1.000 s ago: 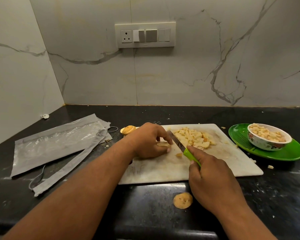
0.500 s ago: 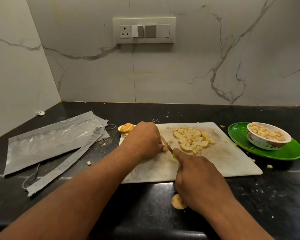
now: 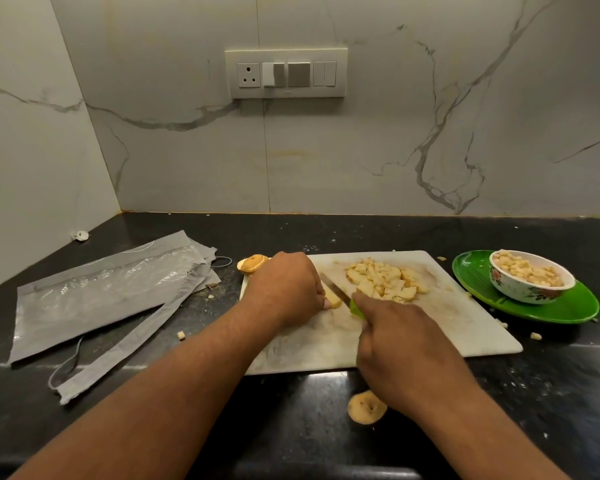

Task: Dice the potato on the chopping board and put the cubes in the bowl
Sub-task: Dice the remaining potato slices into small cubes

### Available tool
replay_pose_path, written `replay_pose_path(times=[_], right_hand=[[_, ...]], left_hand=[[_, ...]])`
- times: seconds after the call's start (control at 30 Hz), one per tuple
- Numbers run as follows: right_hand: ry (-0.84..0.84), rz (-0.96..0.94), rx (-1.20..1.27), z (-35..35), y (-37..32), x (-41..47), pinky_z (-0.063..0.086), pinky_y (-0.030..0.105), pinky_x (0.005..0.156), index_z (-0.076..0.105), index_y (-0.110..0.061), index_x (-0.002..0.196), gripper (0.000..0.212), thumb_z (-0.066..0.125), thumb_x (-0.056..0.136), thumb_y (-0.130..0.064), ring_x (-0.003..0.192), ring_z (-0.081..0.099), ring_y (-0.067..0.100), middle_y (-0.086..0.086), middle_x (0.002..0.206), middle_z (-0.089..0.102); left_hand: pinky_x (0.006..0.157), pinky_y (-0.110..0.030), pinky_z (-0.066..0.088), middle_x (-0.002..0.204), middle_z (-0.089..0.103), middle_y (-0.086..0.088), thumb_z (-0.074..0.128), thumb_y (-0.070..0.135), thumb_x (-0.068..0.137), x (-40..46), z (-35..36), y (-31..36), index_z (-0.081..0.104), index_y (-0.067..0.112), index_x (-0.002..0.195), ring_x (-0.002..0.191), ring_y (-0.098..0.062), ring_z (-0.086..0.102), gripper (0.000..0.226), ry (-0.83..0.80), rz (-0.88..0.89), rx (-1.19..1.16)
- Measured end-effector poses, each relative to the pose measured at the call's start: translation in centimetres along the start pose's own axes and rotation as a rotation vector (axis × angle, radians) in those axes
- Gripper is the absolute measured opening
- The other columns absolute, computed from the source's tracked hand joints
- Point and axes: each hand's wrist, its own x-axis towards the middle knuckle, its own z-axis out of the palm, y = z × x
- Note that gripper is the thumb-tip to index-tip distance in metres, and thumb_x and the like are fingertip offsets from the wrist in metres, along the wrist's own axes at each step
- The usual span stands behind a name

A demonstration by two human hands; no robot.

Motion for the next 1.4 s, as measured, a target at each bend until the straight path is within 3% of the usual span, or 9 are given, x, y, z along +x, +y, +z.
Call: replay_pose_path(times=[0.37,0.47,0.53,0.63,0.77,0.9,1.1,1.2,1.4], right_hand=[[-0.122,0.019,-0.026,-1.1,1.1,-3.1,0.039,0.026,0.099,0.022,-0.044,0.155,0.057,0.038,0.102,-0.034,0.124,0.048,0.011,-0.015,0.138,0.054],[-0.116,0.092,-0.055,-2.6,1.0,-4.0,0.036,0.026,0.105,0.023,-0.049,0.153,0.053,0.036,0.103,-0.036,0.130,0.046,0.011,-0.016,0.142,0.051],[-0.087,0.094,-0.069,-2.7,0.6,-3.9,0.041,0.029,0.100,0.021,-0.045,0.154,0.054,0.036,0.102,-0.034,0.121,0.051,0.013,-0.013,0.134,0.056],[-0.044,0.048,-0.029,-1.1,-0.9,-2.8,0.045,0.034,0.086,0.016,-0.038,0.157,0.061,0.034,0.100,-0.028,0.102,0.054,0.016,-0.006,0.120,0.061],[-0.069,-0.041,-0.067,1.9,-2.5,-1.7,0.042,0.035,0.079,0.015,-0.034,0.158,0.065,0.034,0.097,-0.026,0.101,0.055,0.021,0.000,0.121,0.060],[-0.101,0.027,-0.134,1.9,-1.1,-1.5,0.041,0.036,0.078,0.015,-0.035,0.158,0.066,0.032,0.095,-0.022,0.101,0.056,0.022,0.000,0.122,0.060],[-0.026,0.111,-0.153,1.0,0.5,-1.5,0.040,0.034,0.071,0.017,-0.034,0.158,0.066,0.032,0.095,-0.022,0.084,0.051,0.018,-0.004,0.109,0.063],[0.006,0.034,-0.085,1.6,-0.8,-1.1,0.042,0.033,0.074,0.018,-0.035,0.158,0.062,0.032,0.099,-0.025,0.092,0.056,0.017,-0.005,0.114,0.063],[-0.072,-0.008,-0.098,2.2,-0.3,0.5,0.043,0.035,0.090,0.020,-0.037,0.157,0.065,0.034,0.096,-0.022,0.111,0.053,0.019,-0.004,0.135,0.057]], left_hand=[[0.081,-0.035,0.063,0.091,0.076,0.007,0.075,0.052,0.089,0.6,0.3,-0.3,0.082,0.025,0.104,0.083,-0.012,0.068,0.031,-0.018,-0.005,0.021],[0.082,-0.031,0.061,0.090,0.077,0.010,0.077,0.047,0.089,0.5,0.2,-0.8,0.083,0.027,0.102,0.082,-0.008,0.066,0.025,-0.029,0.017,-0.023],[0.080,-0.026,0.057,0.091,0.077,0.012,0.078,0.041,0.091,0.5,-0.2,-1.6,0.084,0.028,0.101,0.081,-0.005,0.065,0.017,-0.023,0.019,-0.120],[0.079,-0.026,0.054,0.090,0.077,0.014,0.075,0.037,0.094,0.6,-1.0,-3.1,0.083,0.028,0.099,0.080,-0.003,0.065,0.013,0.074,-0.043,-0.297],[0.076,-0.027,0.055,0.081,0.073,0.016,0.073,0.033,0.096,1.0,-1.8,-4.8,0.081,0.028,0.094,0.081,-0.003,0.067,0.010,0.270,-0.121,-0.510],[0.083,-0.032,0.053,0.092,0.073,0.009,0.071,0.030,0.098,1.5,-2.4,-7.0,0.080,0.023,0.101,0.089,-0.004,0.064,0.012,0.406,-0.214,-0.629],[0.083,-0.032,0.051,0.114,0.073,0.002,0.063,0.019,0.103,2.0,-2.6,-9.3,0.074,0.030,0.097,0.111,-0.017,0.063,0.016,0.445,-0.372,-0.737],[0.085,-0.033,0.050,0.122,0.072,0.000,0.065,0.020,0.102,2.0,-2.6,-9.6,0.075,0.025,0.112,0.112,-0.016,0.062,0.016,0.407,-0.376,-0.655],[0.105,-0.038,0.046,0.145,0.060,0.000,0.074,0.035,0.095,1.5,-2.7,-8.8,0.057,0.028,0.147,0.131,-0.022,0.056,0.055,0.014,-0.297,-0.362]])
